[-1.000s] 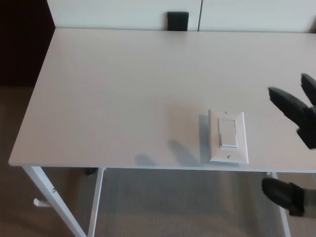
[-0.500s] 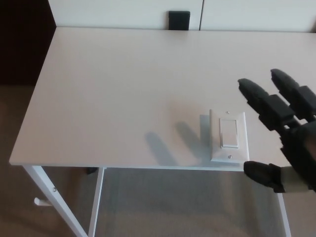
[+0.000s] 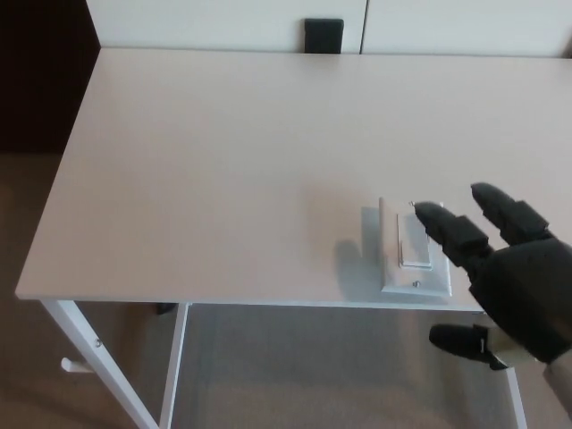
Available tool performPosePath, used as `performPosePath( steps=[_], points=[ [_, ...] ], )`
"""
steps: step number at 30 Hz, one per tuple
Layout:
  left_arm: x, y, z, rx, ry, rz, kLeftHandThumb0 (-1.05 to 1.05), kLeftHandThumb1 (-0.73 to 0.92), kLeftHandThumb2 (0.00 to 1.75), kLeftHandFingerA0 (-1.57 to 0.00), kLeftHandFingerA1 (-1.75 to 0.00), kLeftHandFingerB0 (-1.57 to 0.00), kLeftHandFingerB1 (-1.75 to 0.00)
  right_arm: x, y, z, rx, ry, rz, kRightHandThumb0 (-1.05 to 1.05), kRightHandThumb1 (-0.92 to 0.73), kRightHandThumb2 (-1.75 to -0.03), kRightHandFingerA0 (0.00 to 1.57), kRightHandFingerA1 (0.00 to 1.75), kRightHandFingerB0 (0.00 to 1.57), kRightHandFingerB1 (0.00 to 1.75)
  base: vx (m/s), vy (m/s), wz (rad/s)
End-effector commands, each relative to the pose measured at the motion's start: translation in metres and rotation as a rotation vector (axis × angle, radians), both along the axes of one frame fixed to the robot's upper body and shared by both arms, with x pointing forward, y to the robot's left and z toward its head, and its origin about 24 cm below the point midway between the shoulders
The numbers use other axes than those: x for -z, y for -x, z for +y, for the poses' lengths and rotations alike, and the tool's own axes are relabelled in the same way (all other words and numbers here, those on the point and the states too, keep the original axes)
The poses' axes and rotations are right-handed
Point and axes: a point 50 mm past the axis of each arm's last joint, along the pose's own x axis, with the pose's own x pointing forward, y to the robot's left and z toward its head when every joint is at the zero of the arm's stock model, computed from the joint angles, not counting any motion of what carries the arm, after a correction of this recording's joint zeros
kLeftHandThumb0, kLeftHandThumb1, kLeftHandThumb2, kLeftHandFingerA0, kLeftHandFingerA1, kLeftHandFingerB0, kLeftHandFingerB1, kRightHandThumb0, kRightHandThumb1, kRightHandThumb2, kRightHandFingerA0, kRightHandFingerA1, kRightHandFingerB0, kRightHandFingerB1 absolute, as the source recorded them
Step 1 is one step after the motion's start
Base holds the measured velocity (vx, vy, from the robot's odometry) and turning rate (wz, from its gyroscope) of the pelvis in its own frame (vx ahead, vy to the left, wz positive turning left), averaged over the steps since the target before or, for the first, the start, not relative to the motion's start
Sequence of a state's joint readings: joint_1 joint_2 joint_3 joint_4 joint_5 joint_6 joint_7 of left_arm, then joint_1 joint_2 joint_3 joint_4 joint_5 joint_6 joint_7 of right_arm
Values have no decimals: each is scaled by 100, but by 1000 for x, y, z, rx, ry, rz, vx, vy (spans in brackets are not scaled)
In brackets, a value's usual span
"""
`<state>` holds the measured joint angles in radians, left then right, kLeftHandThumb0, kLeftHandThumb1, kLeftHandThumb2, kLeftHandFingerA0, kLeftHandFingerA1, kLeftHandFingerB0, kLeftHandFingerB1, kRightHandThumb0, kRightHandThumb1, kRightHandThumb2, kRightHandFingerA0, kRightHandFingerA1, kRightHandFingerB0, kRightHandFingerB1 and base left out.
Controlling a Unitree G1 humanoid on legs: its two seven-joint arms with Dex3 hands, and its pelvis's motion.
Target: The robot walk towards a table in front and then clicks the light switch button using the right hand's index finger
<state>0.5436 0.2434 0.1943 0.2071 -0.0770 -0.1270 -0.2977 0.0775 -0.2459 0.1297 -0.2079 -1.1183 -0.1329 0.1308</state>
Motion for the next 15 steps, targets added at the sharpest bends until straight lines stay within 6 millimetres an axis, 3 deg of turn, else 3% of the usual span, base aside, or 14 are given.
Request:
performPosePath(
  steps=[1,3,4,6,7,8,12,15],
  points=[
    [-5,-3,5,30,-59,-2,-26,59,58,-67,-49,-46,-43,10,-5,-15,147,177,45,-100,-65,-97,0,0,12,12,0,0,0],
    [-7,-5,5,38,-68,-5,-26,59,58,-66,-49,-46,-43,11,-6,-16,157,183,43,-96,-62,-97,0,5,6,13,0,0,0],
    [-7,-5,4,36,-66,-5,-22,59,57,-66,-49,-45,-42,12,-7,-16,166,189,51,-100,-65,-99,0,2,17,5,0,0,0],
    [-8,-5,4,35,-65,-5,-22,59,57,-66,-49,-45,-42,12,-7,-16,173,194,54,-100,-65,-99,0,2,17,5,0,0,0],
    [-7,-5,4,36,-67,-6,-22,58,57,-66,-48,-45,-42,13,-7,-16,173,197,52,-87,-73,-62,0,8,3,27,0,0,0],
    [-6,-5,5,38,-67,-4,-21,58,57,-65,-48,-45,-42,14,-6,-16,174,199,58,-99,-65,-99,0,5,18,6,0,0,0],
    [-7,-4,3,46,-79,8,-23,58,57,-65,-47,-45,-41,17,-4,-16,171,211,52,-94,-62,-99,0,8,14,12,0,0,0],
    [-7,-5,4,49,-85,4,-23,58,56,-66,-48,-46,-41,18,-4,-15,172,218,52,-96,-63,-99,0,8,16,8,0,0,0]
  ],
)
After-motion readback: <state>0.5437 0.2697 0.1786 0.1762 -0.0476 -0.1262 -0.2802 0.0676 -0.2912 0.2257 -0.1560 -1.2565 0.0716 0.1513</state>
